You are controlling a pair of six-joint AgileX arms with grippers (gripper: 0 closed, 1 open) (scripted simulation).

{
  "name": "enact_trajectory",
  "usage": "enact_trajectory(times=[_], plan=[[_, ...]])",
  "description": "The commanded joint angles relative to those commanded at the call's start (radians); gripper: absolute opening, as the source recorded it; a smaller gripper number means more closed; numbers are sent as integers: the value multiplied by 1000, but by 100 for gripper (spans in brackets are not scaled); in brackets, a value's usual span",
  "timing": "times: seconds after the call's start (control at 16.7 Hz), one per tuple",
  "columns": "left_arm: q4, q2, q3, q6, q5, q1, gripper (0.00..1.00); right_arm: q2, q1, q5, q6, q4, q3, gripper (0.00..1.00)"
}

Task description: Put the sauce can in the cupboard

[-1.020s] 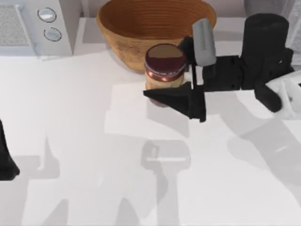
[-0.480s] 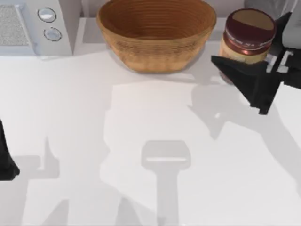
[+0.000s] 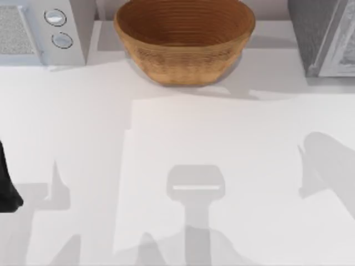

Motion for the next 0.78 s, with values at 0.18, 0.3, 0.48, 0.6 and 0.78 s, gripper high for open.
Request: enact_trajectory(times=[0.18, 0.3, 0.48, 0.6, 0.78], plan=[[0, 0, 0, 0, 0, 0, 100, -228, -54, 143, 18, -94, -135, 0], [0, 0, 0, 0, 0, 0, 100, -327, -82, 214, 26, -141, -203, 0], [0, 0, 0, 0, 0, 0, 100, -396, -103, 270, 32, -178, -256, 0], [0, 0, 0, 0, 0, 0, 100, -398, -103, 272, 32, -179, -258, 0], [0, 0, 0, 0, 0, 0, 100, -394, -100, 270, 33, -178, -256, 0]])
